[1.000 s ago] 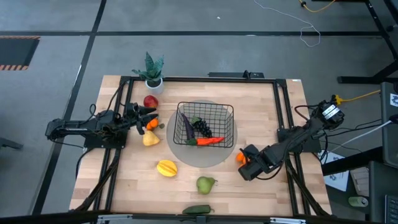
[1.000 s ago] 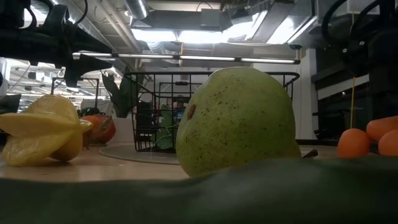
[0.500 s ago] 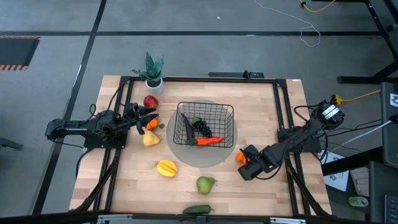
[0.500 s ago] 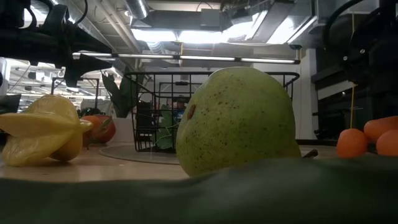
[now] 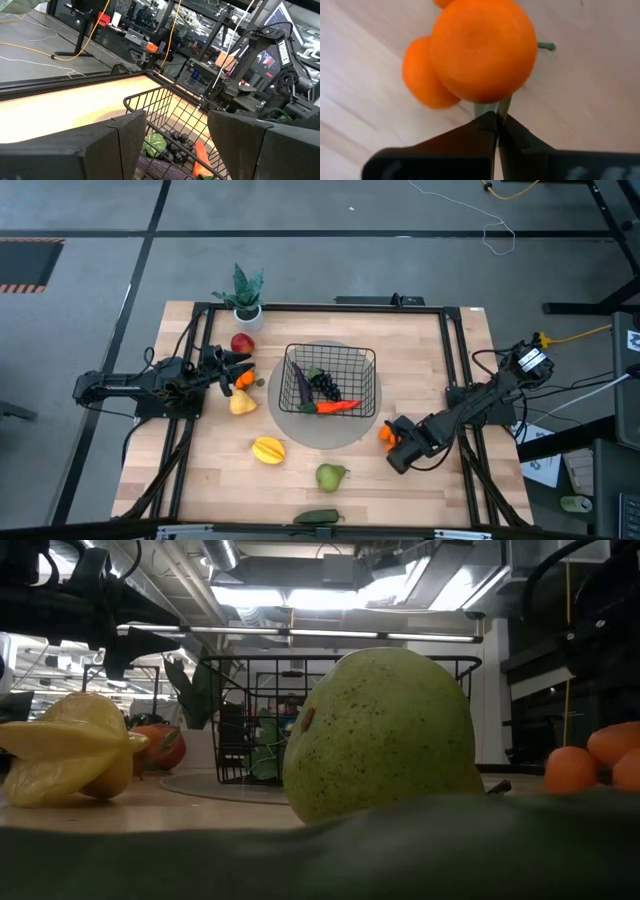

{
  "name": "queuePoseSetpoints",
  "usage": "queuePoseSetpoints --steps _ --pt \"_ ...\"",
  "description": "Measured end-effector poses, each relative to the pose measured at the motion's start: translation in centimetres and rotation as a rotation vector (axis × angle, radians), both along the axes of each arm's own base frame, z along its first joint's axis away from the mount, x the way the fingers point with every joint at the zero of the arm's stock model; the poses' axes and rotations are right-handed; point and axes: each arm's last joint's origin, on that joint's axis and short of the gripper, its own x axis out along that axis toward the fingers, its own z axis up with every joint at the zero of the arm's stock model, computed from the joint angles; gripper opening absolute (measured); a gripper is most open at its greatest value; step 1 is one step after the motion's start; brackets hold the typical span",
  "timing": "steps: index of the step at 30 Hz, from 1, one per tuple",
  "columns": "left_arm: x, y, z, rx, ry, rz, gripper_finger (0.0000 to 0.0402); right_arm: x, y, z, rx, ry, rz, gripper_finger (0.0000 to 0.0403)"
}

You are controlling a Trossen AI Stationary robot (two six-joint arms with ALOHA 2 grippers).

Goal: Build produce basket
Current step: Put the orange tangerines into the black wire basket

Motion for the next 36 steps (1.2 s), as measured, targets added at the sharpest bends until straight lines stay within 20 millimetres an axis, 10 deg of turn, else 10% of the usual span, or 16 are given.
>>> queuePoseSetpoints --steps 11,21,36 --pt "0.0 0.0 0.0 0.006 0.004 0.001 0.0202 -0.4 -1.1 9.3 -0.373 0.176 0.089 0.0" --pt "0.0 0.0 -0.3 0.005 0.031 0.0 0.0202 3.0 -2.3 17.0 -0.831 -0.345 0.346 0.0" --pt "0.0 0.0 -0.3 0.004 0.029 0.001 0.0202 9.0 -8.0 19.6 -0.987 -0.423 0.461 0.001"
